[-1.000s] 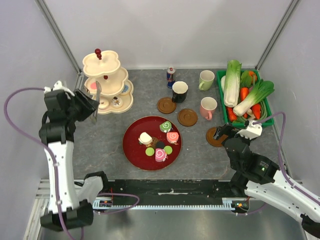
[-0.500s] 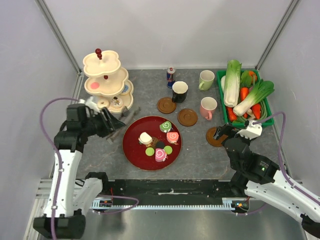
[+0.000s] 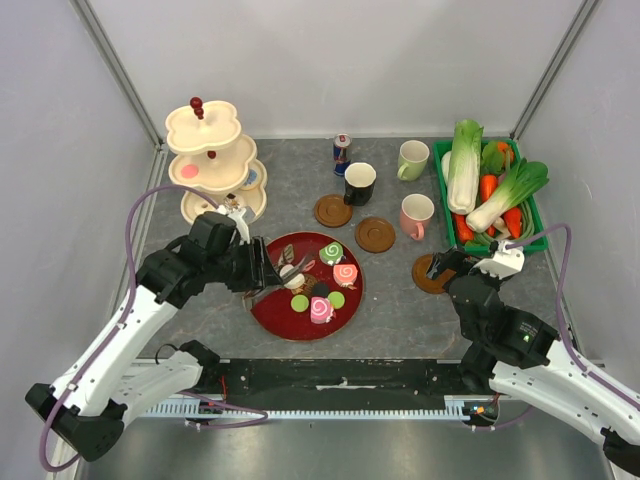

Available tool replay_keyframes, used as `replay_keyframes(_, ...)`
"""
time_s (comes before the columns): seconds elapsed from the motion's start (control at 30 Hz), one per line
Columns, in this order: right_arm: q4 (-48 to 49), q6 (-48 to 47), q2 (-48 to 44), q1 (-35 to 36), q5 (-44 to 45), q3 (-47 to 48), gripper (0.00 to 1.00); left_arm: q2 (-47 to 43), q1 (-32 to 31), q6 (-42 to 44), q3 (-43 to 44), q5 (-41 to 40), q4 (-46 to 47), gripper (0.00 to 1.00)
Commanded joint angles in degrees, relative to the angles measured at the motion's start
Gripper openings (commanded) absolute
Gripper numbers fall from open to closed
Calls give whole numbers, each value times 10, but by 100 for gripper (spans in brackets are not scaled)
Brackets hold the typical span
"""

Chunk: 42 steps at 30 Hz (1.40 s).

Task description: Serve the afternoon tea

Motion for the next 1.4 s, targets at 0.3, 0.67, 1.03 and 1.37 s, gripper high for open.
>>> replay_keyframes(0.3, -4, 16, 3, 0, 3, -6, 98, -30, -44, -9, -9, -37, -144, 53)
replay_keyframes(0.67, -4, 22, 2, 0, -2, -14, 98, -32, -45, -5, -61, 25, -123, 53)
replay_keyframes(1.03, -11, 26, -8, 0, 3, -16, 98, 2, -55, -5, -58, 29, -101, 53)
replay_keyframes(1.37, -16, 26, -15, -1, 7, -16, 98, 39, -78, -9, -46, 7, -88, 53)
